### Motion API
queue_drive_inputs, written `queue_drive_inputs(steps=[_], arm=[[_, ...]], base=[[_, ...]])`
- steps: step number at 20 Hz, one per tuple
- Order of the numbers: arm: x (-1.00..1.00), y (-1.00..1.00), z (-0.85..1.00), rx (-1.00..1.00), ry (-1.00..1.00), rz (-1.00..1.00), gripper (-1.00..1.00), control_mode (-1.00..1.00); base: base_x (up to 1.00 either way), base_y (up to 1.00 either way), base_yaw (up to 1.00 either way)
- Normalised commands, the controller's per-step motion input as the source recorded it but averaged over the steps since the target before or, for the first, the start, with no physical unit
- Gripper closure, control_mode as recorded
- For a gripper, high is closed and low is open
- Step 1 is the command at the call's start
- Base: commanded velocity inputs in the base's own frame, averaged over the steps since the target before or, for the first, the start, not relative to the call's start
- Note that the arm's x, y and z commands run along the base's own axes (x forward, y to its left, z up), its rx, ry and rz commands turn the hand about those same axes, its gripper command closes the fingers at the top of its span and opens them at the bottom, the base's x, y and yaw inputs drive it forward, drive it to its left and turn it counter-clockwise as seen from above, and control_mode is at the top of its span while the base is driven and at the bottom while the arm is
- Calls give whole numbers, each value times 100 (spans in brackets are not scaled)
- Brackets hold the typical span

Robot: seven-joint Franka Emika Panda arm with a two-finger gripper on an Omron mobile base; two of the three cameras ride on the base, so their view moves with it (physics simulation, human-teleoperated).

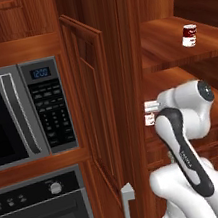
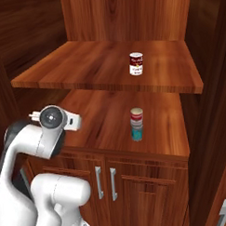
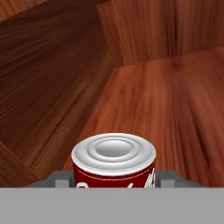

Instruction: Stack two cans on top of the other two cans in the cabinet.

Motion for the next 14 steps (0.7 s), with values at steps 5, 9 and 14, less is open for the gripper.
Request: queue_drive_inputs(steps=[5, 9, 14], arm=[[-48, -25, 49, 0, 2, -23, 100, -100], [-43, -16, 60, 0, 0, -24, 100, -100], [-51, -17, 50, 0, 0, -22, 100, -100]], base=[[0, 0, 0], [0, 0, 0], [0, 0, 0]])
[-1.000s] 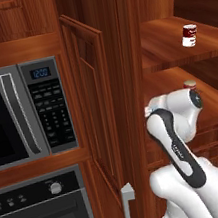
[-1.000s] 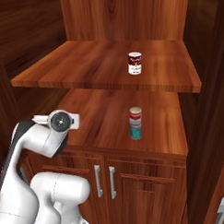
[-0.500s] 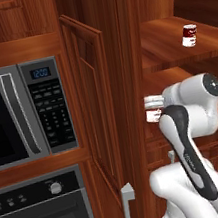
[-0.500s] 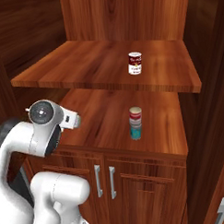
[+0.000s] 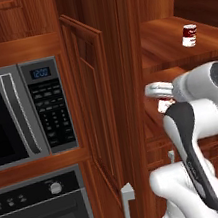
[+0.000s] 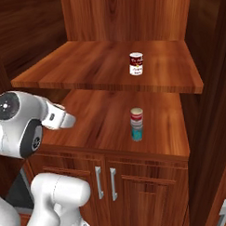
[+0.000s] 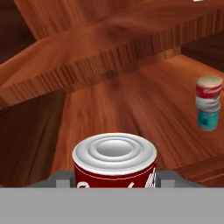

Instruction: Stack two cans on top of the other two cans in the cabinet.

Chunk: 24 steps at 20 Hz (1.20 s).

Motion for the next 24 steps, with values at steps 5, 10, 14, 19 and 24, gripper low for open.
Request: queue_drive_inputs(steps=[5, 10, 14, 19, 24], arm=[[-49, -17, 47, 0, 1, -24, 100, -100], [-36, -6, 49, -6, -1, -22, 100, -100], [-26, -10, 50, -12, -10, -14, 100, -100], [-15, -13, 44, -16, -18, -14, 100, -100], [-3, -12, 43, -18, -9, -21, 100, -100]], base=[[0, 0, 0], [0, 0, 0], [0, 0, 0], [0, 0, 0], [0, 0, 0]])
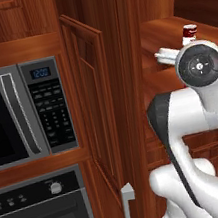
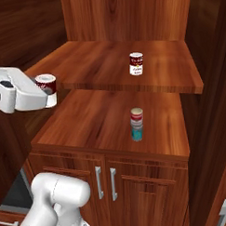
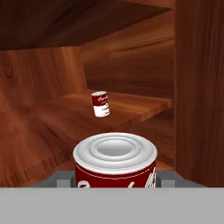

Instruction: Stack two cans on top of the other two cans in the cabinet.

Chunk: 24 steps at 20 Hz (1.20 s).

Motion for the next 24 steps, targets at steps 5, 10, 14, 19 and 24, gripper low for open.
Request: queue_drive_inputs(steps=[5, 10, 14, 19, 24], arm=[[8, -20, 18, -25, -20, -16, 100, -100], [16, -22, 26, -19, -9, -15, 100, -100], [9, -28, 44, -3, 4, -15, 100, -100], [10, -26, 38, 0, 11, -11, 100, -100], [39, -13, 14, 0, 14, -4, 100, -100]], base=[[0, 0, 0], [0, 0, 0], [0, 0, 0], [0, 0, 0], [0, 0, 0]])
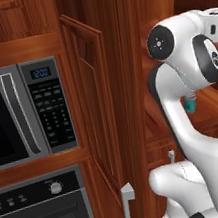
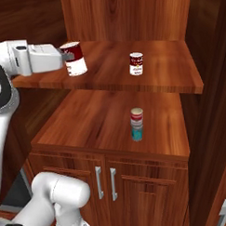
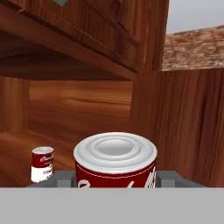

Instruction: Stack two cans on top of the other two cans in the cabinet.

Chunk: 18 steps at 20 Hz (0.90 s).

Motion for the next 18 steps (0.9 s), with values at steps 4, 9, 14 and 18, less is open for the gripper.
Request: queue_drive_inputs(steps=[4, 9, 14, 18], arm=[[46, -13, 1, 0, 3, 0, 100, -100], [39, -21, 0, 1, 0, 0, 100, -100], [37, -23, 0, 3, -1, 0, 100, -100], [39, -17, 1, 3, 0, 0, 100, -100]], base=[[0, 0, 0], [0, 0, 0], [0, 0, 0], [0, 0, 0]])
